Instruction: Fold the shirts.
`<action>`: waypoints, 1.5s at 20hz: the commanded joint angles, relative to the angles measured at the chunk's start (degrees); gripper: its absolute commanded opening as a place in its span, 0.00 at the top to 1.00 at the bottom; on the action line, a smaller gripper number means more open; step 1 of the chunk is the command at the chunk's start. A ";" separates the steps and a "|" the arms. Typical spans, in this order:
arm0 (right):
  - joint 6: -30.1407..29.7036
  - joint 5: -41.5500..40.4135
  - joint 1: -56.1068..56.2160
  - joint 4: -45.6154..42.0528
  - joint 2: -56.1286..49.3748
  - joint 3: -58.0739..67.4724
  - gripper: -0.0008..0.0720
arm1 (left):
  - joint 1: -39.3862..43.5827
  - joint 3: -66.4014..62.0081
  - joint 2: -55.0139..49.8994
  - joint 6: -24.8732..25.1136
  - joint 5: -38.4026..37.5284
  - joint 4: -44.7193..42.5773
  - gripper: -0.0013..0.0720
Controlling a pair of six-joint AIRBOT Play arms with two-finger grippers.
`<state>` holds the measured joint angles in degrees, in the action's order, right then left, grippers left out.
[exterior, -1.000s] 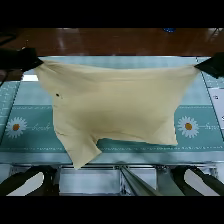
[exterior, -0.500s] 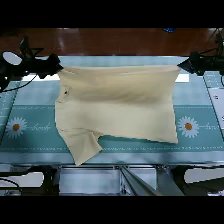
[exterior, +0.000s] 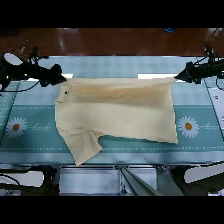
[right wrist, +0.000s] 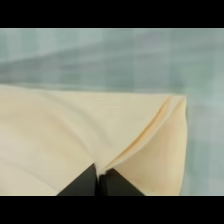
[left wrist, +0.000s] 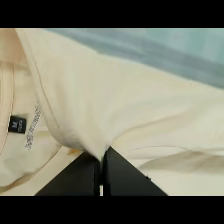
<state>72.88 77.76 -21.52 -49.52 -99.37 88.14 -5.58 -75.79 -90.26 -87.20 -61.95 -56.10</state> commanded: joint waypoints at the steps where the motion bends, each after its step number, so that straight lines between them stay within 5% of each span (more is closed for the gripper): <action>1: 0.15 3.21 0.26 -4.90 -0.17 -3.78 0.96 | 2.21 2.80 -0.26 -0.59 -2.84 -8.48 0.96; 5: 0.13 1.79 0.26 -4.44 -0.17 -8.39 0.96 | 2.27 3.45 -0.33 -1.57 -2.16 -11.23 0.95; 6: 0.42 1.11 0.26 -4.46 -0.17 -8.85 0.95 | 2.32 3.43 -0.33 -1.60 -2.12 -11.19 0.83; 7: 1.84 0.61 0.26 -4.63 -0.17 -8.94 0.71 | 2.43 3.34 -0.31 -1.55 -2.89 -11.19 0.42; 8: 2.47 1.01 0.26 -4.68 -0.15 -8.94 0.42 | 2.38 2.75 -0.31 -1.55 -5.53 -11.54 0.29; 15: 5.38 4.09 -4.63 -16.59 10.23 -11.76 0.43 | -7.13 1.07 7.69 0.26 -22.32 -14.67 0.29; 18: 3.89 -4.74 -6.99 -10.38 20.81 -24.44 0.43 | -12.09 16.26 18.73 0.59 -22.25 -17.73 0.29; 24: -13.11 -9.42 -6.86 15.82 34.16 -53.51 0.43 | -23.37 47.17 33.35 5.62 -15.43 -4.92 0.29; 30: -14.60 -8.55 -6.88 18.67 37.11 -56.54 0.43 | -21.88 55.28 33.99 7.43 -11.47 0.81 0.29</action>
<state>60.03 69.28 -28.36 -34.74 -63.86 33.78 -28.05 -25.02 -57.04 -80.75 -75.77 -58.17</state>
